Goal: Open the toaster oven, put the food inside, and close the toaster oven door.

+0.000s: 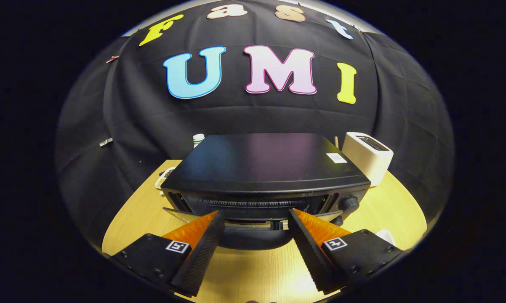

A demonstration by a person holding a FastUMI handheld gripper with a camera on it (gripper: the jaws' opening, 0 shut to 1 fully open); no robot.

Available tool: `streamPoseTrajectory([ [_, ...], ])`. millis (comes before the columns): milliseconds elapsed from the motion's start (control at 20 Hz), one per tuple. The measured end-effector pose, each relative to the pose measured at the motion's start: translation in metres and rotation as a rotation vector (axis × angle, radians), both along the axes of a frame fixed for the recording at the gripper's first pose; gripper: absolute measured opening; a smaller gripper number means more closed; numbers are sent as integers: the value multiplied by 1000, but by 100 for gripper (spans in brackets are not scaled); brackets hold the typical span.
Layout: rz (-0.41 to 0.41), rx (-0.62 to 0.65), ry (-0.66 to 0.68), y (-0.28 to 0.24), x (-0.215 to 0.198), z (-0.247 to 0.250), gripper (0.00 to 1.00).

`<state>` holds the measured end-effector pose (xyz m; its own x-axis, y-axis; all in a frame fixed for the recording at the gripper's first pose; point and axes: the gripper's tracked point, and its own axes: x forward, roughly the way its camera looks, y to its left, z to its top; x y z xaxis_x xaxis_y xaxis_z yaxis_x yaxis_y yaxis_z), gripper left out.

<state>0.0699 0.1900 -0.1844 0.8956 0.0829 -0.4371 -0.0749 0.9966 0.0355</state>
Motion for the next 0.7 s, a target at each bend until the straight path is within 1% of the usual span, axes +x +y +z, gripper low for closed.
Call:
streamPoseTrajectory([
  [350,13,38,48,-5,-45,-25,98],
  [550,36,6,90,-5,-67,-44,97],
  [650,43,10,128,-6,-78,-59,98],
  [700,50,13,172,-5,-86,-71,97],
])
